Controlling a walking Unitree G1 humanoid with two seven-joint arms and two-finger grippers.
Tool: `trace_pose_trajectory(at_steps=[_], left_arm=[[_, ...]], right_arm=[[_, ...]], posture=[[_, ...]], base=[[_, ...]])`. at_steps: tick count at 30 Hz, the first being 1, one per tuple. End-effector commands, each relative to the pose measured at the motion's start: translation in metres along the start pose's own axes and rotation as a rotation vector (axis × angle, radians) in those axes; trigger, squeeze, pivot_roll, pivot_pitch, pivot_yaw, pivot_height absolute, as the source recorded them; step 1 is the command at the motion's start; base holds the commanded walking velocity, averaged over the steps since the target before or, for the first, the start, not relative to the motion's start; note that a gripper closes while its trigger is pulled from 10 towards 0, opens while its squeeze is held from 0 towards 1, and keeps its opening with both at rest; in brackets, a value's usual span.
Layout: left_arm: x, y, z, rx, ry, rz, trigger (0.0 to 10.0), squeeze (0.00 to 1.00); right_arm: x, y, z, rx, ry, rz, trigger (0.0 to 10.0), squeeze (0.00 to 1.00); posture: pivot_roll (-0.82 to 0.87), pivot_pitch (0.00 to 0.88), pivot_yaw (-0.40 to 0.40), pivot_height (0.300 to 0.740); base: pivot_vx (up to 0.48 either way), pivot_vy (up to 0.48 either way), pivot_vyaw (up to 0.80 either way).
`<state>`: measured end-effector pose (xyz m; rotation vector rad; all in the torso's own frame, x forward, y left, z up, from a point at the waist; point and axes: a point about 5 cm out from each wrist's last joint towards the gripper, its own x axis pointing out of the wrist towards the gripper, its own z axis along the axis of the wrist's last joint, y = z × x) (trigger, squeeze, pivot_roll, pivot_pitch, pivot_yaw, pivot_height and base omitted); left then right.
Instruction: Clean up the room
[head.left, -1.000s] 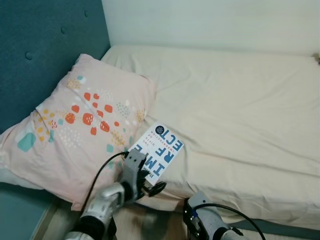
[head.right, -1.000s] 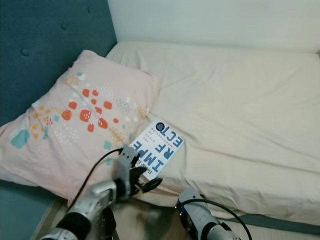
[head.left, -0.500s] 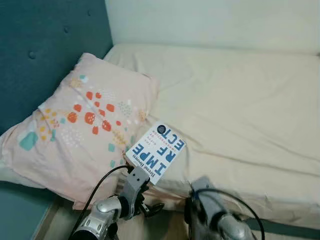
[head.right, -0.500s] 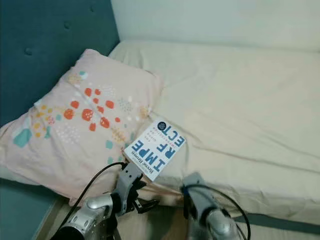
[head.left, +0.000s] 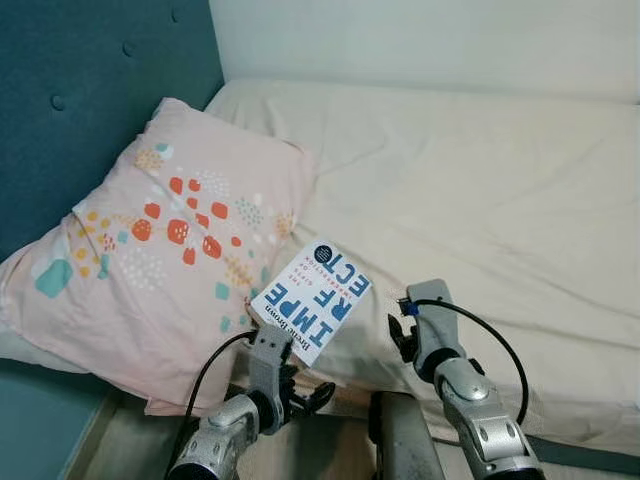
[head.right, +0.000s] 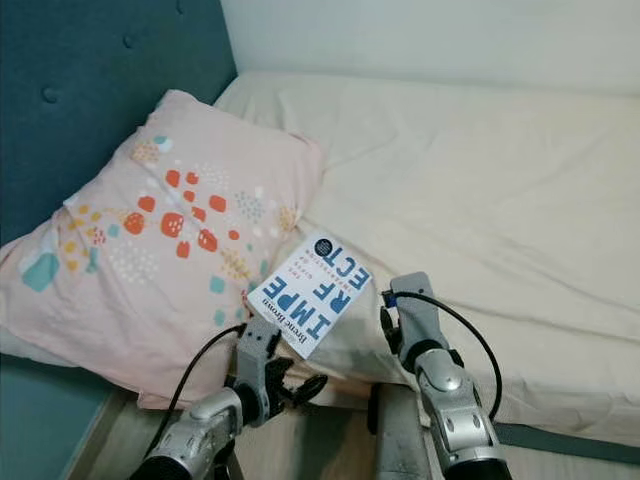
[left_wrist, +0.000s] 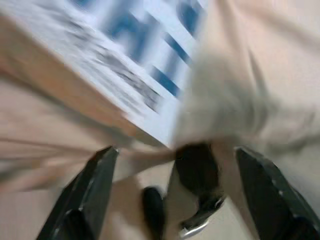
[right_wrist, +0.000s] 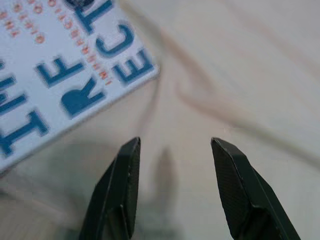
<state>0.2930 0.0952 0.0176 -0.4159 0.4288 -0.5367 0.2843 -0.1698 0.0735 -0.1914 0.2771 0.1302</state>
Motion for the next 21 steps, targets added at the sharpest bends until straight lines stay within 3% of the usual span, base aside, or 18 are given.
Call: trace_pose_trajectory(at_steps=[1,8,11,14,21], left_arm=[[-0.005,0.012,-0.002,-0.127,-0.021,0.054,10.0,1.0],[-0.006,0.017,0.001,-0.178,-0.037,0.064,10.0,1.0],[-0.007,0.019,0.002,-0.218,-0.048,0.078,10.0,1.0],[-0.008,0.02,-0.001,-0.212,-0.033,0.085,10.0,1.0],[-0.007,0.023,0.001,-0.287,-0.064,0.104,10.0,1.0]], right_arm=[[-0.008,0.005,-0.01,0.021,0.027,0.013,10.0,0.0],[-0.029,0.013,-0.026,0.055,0.062,0.077,10.0,0.0],[-0.049,0.03,-0.042,0.022,0.111,0.225,10.0,0.0],[-0.056,0.035,-0.049,0.007,0.137,0.252,10.0,0.0],[-0.066,0.043,-0.054,0.004,0.159,0.278,10.0,0.0]], posture=[[-0.1,0.243,0.025,0.556],[-0.12,0.25,0.031,0.556],[-0.13,0.254,0.037,0.556],[-0.13,0.255,0.038,0.556],[-0.14,0.254,0.04,0.556]], base=[[0.0,0.0,0.0],[0.0,0.0,0.0],[0.0,0.0,0.0],[0.0,0.0,0.0],[0.0,0.0,0.0]])
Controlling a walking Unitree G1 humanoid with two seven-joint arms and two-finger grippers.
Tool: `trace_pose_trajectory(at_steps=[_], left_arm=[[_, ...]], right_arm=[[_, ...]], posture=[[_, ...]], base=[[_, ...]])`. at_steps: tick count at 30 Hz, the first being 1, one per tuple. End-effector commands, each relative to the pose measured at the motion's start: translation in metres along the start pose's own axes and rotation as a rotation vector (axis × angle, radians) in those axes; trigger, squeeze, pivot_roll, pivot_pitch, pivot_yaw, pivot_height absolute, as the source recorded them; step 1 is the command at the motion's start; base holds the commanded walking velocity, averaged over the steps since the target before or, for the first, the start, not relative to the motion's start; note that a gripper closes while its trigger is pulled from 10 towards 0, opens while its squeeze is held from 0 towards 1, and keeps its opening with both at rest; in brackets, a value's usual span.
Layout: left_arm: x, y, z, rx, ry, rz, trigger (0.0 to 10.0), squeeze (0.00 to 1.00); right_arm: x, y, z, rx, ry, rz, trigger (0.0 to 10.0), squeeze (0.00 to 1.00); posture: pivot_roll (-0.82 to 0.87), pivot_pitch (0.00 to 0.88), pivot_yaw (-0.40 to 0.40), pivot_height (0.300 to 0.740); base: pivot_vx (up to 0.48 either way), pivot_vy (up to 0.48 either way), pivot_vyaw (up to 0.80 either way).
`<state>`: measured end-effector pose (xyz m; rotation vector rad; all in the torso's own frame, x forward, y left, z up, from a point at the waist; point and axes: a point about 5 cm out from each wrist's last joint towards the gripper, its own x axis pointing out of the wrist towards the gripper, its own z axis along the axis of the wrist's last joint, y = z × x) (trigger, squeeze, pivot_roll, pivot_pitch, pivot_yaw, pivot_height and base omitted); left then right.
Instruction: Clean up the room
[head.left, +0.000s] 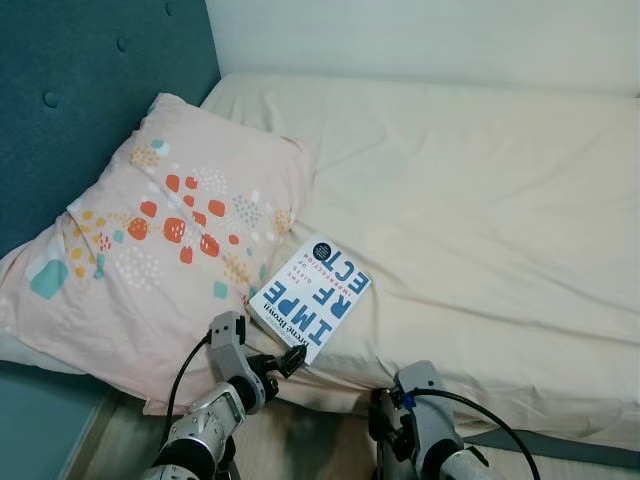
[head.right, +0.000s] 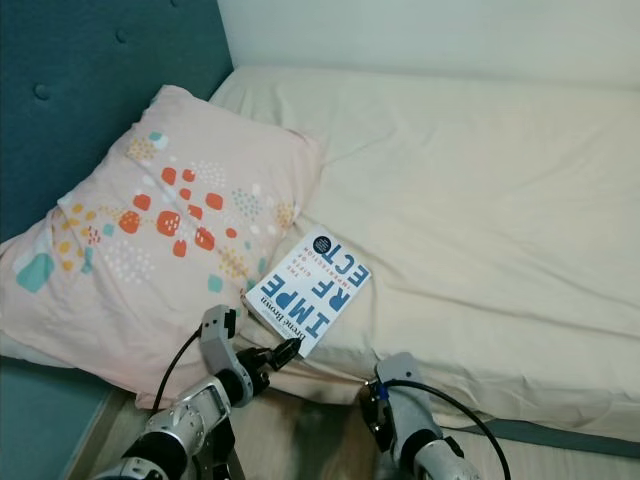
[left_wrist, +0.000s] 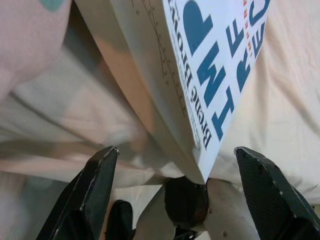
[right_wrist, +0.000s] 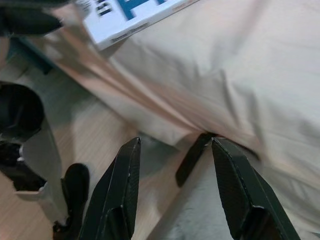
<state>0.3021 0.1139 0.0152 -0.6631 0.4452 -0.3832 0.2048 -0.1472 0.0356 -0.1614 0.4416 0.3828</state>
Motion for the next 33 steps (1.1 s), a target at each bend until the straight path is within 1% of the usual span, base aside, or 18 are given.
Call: trace_pose_trajectory(at_steps=[1,5,7,9,11,12,13,15,18,19,21,23,24,25,31,32,33], left_arm=[[-0.004,0.006,-0.005,-0.025,0.007,0.021,10.0,1.0],[-0.002,0.005,-0.005,-0.021,0.018,0.027,10.0,1.0],[-0.002,0.007,-0.006,0.02,0.04,0.082,10.0,1.0],[-0.002,0.007,-0.006,0.02,0.04,0.082,10.0,1.0],[-0.002,0.01,-0.007,0.046,0.05,0.124,10.0,1.0],[-0.002,0.01,-0.007,0.046,0.05,0.124,10.0,1.0],[-0.003,0.012,-0.008,0.051,0.053,0.134,10.0,0.0],[-0.003,0.012,-0.008,0.057,0.053,0.14,10.0,0.0],[-0.002,0.012,-0.007,0.045,0.035,0.151,10.0,0.0],[-0.001,0.011,-0.006,0.029,0.02,0.157,10.0,0.0],[-0.001,0.011,-0.006,0.029,0.02,0.157,10.0,0.0],[0.0,0.011,-0.005,0.016,0.01,0.162,10.0,0.0],[0.002,0.008,-0.004,-0.015,-0.003,0.153,10.0,0.0],[0.003,0.006,-0.005,-0.019,-0.004,0.15,10.0,0.0],[0.004,0.005,-0.008,0.004,0.006,0.168,10.0,0.0],[0.004,0.006,-0.008,0.02,0.01,0.182,10.0,0.78],[0.004,0.006,-0.008,0.02,0.01,0.182,10.0,0.78]], right_arm=[[-0.002,0.004,-0.003,0.004,0.019,0.01,10.0,0.0],[-0.004,0.006,-0.003,-0.006,0.027,0.024,10.0,0.0],[-0.004,0.007,-0.002,-0.007,0.025,0.029,10.0,0.0],[-0.004,0.007,-0.002,-0.007,0.025,0.029,10.0,0.0],[-0.004,0.008,-0.002,-0.008,0.023,0.03,10.0,0.0],[-0.004,0.008,-0.002,-0.008,0.023,0.03,10.0,0.0],[-0.004,0.009,-0.001,-0.008,0.022,0.031,10.0,0.0],[-0.005,0.009,-0.001,-0.009,0.019,0.031,10.0,0.0],[-0.006,0.01,0.001,-0.008,0.013,0.028,10.0,0.0],[-0.007,0.01,0.002,-0.008,0.011,0.028,10.0,0.0],[-0.007,0.01,0.002,-0.008,0.011,0.028,10.0,0.0],[-0.008,0.009,0.002,-0.007,0.01,0.027,10.0,0.0],[-0.011,0.009,0.003,-0.008,0.01,0.025,10.0,0.0],[-0.012,0.008,0.003,-0.009,0.01,0.024,10.0,0.0],[-0.015,0.008,0.003,-0.012,0.011,0.021,10.0,0.0],[-0.016,0.008,0.004,-0.012,0.01,0.02,10.0,0.0],[-0.016,0.008,0.004,-0.012,0.01,0.02,10.0,0.0]], posture=[[-0.14,0.254,0.04,0.556],[-0.14,0.252,0.039,0.556],[-0.15,0.248,0.039,0.556],[-0.15,0.248,0.039,0.556],[-0.15,0.249,0.04,0.556],[-0.15,0.249,0.04,0.556],[-0.16,0.247,0.041,0.556],[-0.17,0.247,0.041,0.556],[-0.19,0.251,0.039,0.556],[-0.2,0.252,0.039,0.556],[-0.2,0.252,0.039,0.556],[-0.2,0.253,0.039,0.556],[-0.22,0.254,0.039,0.556],[-0.23,0.254,0.039,0.556],[-0.25,0.263,0.036,0.556],[-0.25,0.269,0.036,0.556],[-0.25,0.269,0.036,0.556]], base=[[0.0,0.0,0.0],[0.0,0.0,0.0],[0.0,0.0,0.0],[0.0,0.0,0.0],[0.0,0.0,0.0],[0.0,0.0,0.0],[0.0,0.0,0.0],[0.0,0.0,0.0],[0.0,0.0,0.0],[0.0,0.0,0.0],[0.0,0.0,0.0],[0.0,0.0,0.0],[0.0,0.0,0.0],[0.0,0.0,0.0],[0.0,0.0,0.0],[0.0,0.0,0.0],[0.0,0.0,0.0]])
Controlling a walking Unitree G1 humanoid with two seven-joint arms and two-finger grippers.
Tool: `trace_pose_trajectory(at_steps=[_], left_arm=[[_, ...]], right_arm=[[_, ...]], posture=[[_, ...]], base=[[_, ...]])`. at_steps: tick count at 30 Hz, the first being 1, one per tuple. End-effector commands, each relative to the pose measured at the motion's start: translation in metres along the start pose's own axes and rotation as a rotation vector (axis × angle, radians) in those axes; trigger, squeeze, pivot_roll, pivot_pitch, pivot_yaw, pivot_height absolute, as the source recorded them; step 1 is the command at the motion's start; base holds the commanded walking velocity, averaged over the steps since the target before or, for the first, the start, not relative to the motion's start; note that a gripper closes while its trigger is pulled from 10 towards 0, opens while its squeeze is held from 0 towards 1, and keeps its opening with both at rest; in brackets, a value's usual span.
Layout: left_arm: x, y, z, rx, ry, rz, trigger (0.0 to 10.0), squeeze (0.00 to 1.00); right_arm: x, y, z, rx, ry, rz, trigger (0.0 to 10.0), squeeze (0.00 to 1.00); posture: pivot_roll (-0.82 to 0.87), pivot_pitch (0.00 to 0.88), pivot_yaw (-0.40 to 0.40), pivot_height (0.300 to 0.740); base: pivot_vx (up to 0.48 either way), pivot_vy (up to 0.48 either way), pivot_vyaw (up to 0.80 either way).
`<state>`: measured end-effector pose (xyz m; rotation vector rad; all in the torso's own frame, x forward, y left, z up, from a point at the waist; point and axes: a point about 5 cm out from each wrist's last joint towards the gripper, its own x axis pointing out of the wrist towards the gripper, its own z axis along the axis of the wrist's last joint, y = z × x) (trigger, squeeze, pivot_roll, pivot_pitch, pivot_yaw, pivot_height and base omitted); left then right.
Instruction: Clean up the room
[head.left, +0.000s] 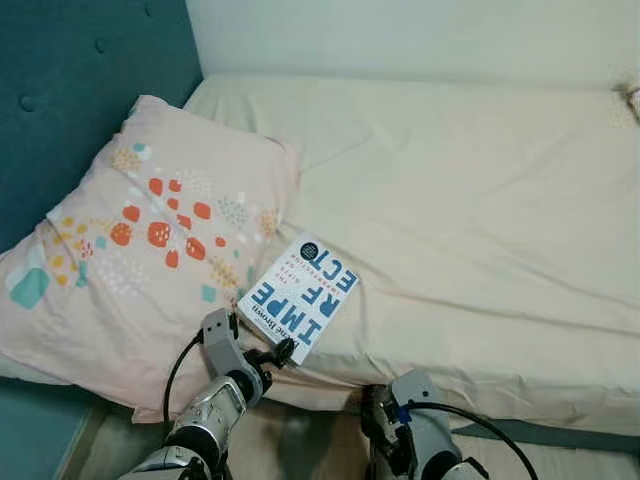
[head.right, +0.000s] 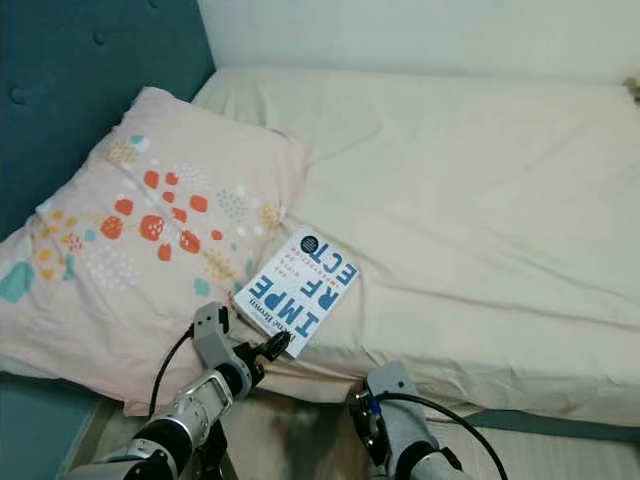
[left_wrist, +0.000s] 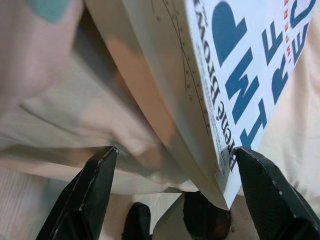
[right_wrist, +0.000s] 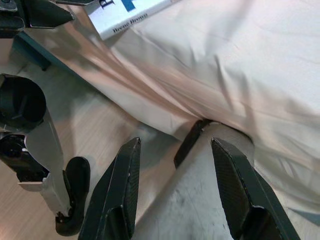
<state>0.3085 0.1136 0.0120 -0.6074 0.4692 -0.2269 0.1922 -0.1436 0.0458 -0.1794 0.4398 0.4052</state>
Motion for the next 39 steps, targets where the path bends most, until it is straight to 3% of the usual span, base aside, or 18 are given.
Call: trace_pose_trajectory(at_steps=[1,15,16,17,24,25,26,29,34,36,39], left_arm=[[-0.002,0.003,-0.009,0.014,0.034,0.03,10.0,1.0],[-0.004,0.009,-0.008,0.004,0.021,0.06,10.0,1.0],[-0.004,0.009,-0.009,0.0,0.021,0.07,10.0,0.75],[-0.004,0.009,-0.011,-0.007,0.022,0.074,10.0,0.0],[-0.003,0.004,-0.012,-0.086,-0.003,0.062,10.0,0.0],[-0.002,0.003,-0.011,-0.112,-0.013,0.056,10.0,0.21],[-0.001,0.0,-0.008,-0.168,-0.037,0.026,10.0,1.0],[0.002,-0.006,-0.001,-0.222,-0.079,-0.034,10.0,1.0],[0.001,-0.006,-0.001,-0.124,-0.053,-0.059,10.0,1.0],[0.001,-0.006,-0.001,-0.124,-0.053,-0.059,10.0,1.0],[0.0,-0.003,-0.005,-0.034,-0.01,-0.012,10.0,1.0]], right_arm=[[-0.002,0.0,-0.001,0.011,0.009,0.002,10.0,0.0],[-0.004,0.003,0.006,0.026,-0.025,0.01,10.0,0.0],[-0.005,0.004,0.008,0.026,-0.035,0.014,10.0,0.0],[-0.005,0.004,0.009,0.028,-0.045,0.014,10.0,0.0],[-0.008,0.005,0.012,0.026,-0.061,0.006,10.0,0.0],[-0.009,0.004,0.013,0.027,-0.063,0.005,10.0,0.0],[-0.01,0.004,0.013,0.031,-0.066,0.001,10.0,0.0],[-0.011,0.002,0.013,0.038,-0.069,-0.008,10.0,0.0],[-0.009,0.003,0.013,0.046,-0.072,-0.007,10.0,0.0],[-0.009,0.003,0.013,0.046,-0.072,-0.007,10.0,0.0],[-0.008,0.003,0.015,0.047,-0.076,-0.006,10.0,0.0]], posture=[[-0.25,0.27,0.036,0.556],[-0.25,0.288,0.034,0.556],[-0.26,0.289,0.033,0.556],[-0.26,0.293,0.033,0.556],[-0.28,0.303,0.03,0.556],[-0.28,0.303,0.03,0.556],[-0.28,0.307,0.031,0.556],[-0.28,0.302,0.031,0.556],[-0.27,0.3,0.031,0.556],[-0.27,0.3,0.031,0.556],[-0.27,0.298,0.031,0.556]], base=[[0.0,0.0,0.0],[0.0,0.0,0.0],[0.0,0.0,0.0],[0.0,0.0,0.0],[0.0,0.0,0.0],[0.0,0.0,0.0],[0.0,0.0,0.0],[0.0,0.0,0.0],[0.0,0.0,0.0],[0.0,0.0,0.0],[0.0,0.0,0.0]])
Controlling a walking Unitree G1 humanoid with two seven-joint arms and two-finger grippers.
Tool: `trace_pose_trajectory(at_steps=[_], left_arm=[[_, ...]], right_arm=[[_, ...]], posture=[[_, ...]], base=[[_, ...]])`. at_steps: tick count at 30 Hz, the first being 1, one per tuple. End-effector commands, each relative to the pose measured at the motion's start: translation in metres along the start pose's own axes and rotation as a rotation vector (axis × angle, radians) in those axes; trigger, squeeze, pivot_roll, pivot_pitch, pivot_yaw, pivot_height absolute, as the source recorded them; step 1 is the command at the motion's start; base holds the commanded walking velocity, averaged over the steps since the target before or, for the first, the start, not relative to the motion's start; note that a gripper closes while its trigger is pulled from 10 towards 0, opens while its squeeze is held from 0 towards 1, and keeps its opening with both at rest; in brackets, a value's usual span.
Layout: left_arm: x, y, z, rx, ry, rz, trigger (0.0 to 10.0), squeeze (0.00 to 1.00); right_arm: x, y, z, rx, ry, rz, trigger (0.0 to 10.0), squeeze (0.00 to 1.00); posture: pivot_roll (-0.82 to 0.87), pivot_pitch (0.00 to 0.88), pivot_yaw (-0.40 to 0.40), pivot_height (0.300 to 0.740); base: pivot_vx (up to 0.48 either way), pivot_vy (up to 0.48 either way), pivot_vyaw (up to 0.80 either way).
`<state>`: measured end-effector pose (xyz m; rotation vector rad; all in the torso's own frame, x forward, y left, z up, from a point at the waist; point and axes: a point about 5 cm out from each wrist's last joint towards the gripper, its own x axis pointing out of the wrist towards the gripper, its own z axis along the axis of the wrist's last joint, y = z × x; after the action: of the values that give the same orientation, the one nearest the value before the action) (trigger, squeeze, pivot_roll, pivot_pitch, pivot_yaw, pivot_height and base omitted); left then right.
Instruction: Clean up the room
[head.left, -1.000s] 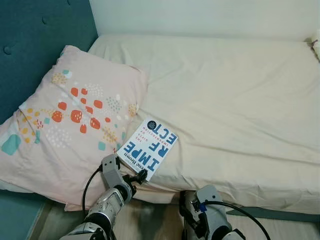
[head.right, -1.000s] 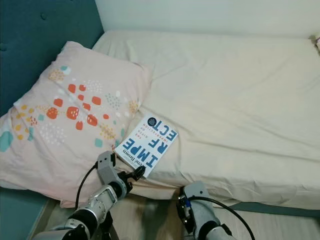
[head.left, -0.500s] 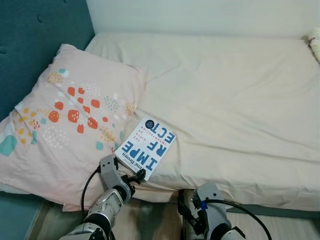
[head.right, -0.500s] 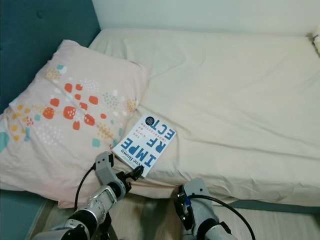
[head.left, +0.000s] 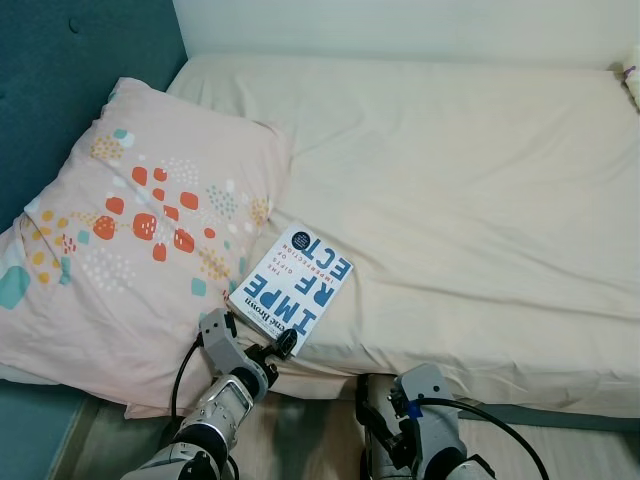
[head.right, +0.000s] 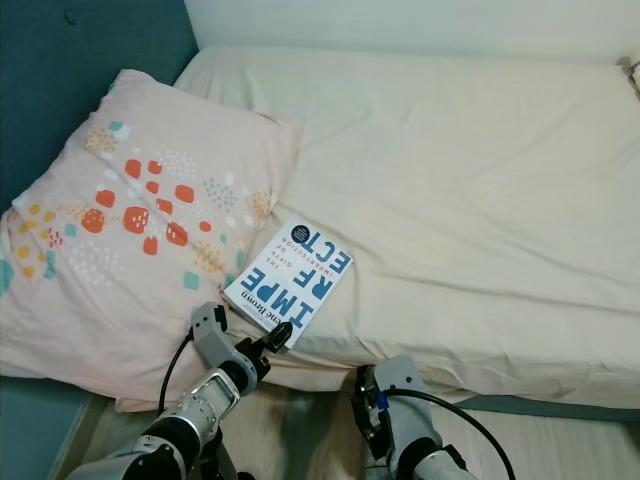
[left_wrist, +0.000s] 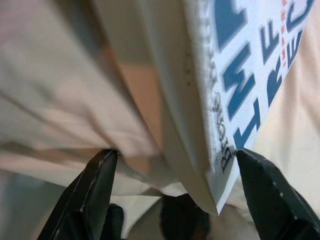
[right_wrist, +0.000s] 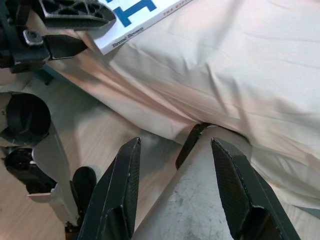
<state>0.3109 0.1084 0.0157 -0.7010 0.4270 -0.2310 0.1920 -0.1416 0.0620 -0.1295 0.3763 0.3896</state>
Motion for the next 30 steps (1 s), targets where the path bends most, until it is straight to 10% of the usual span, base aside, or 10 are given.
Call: trace_pose_trajectory(at_steps=[1,2,3,13,14,15,30], left_arm=[[-0.002,0.004,-0.006,0.048,0.033,0.026,10.0,1.0],[-0.003,0.005,-0.006,0.06,0.038,0.036,10.0,1.0],[-0.002,0.003,-0.007,0.05,0.036,0.036,10.0,0.0],[0.006,-0.016,-0.009,-0.095,0.007,-0.065,10.0,0.0],[0.006,-0.018,-0.009,-0.109,0.007,-0.076,8.4,0.0],[0.007,-0.02,-0.01,-0.127,0.003,-0.078,0.0,0.0],[0.007,-0.024,-0.008,-0.236,0.002,-0.172,0.0,0.0]], right_arm=[[-0.001,0.003,0.0,0.008,-0.005,0.006,10.0,0.0],[-0.001,0.003,0.0,0.008,-0.006,0.007,10.0,0.0],[-0.002,0.002,0.0,0.008,-0.006,0.007,10.0,0.0],[-0.004,0.001,0.0,0.008,-0.006,0.006,10.0,0.0],[-0.004,0.001,0.0,0.009,-0.007,0.005,10.0,0.0],[-0.003,0.001,0.0,0.01,-0.008,0.005,10.0,0.0],[-0.001,0.002,0.001,0.013,-0.012,0.006,10.0,0.0]], posture=[[-0.27,0.298,0.031,0.556],[-0.27,0.298,0.031,0.556],[-0.27,0.3,0.029,0.556],[-0.28,0.299,0.032,0.556],[-0.28,0.298,0.032,0.556],[-0.28,0.299,0.034,0.556],[-0.27,0.297,0.037,0.556]], base=[[0.0,0.0,0.0],[0.0,0.0,0.0],[0.0,0.0,0.0],[0.0,0.0,0.0],[0.0,0.0,0.0],[0.0,0.0,0.0],[0.0,0.0,0.0]])
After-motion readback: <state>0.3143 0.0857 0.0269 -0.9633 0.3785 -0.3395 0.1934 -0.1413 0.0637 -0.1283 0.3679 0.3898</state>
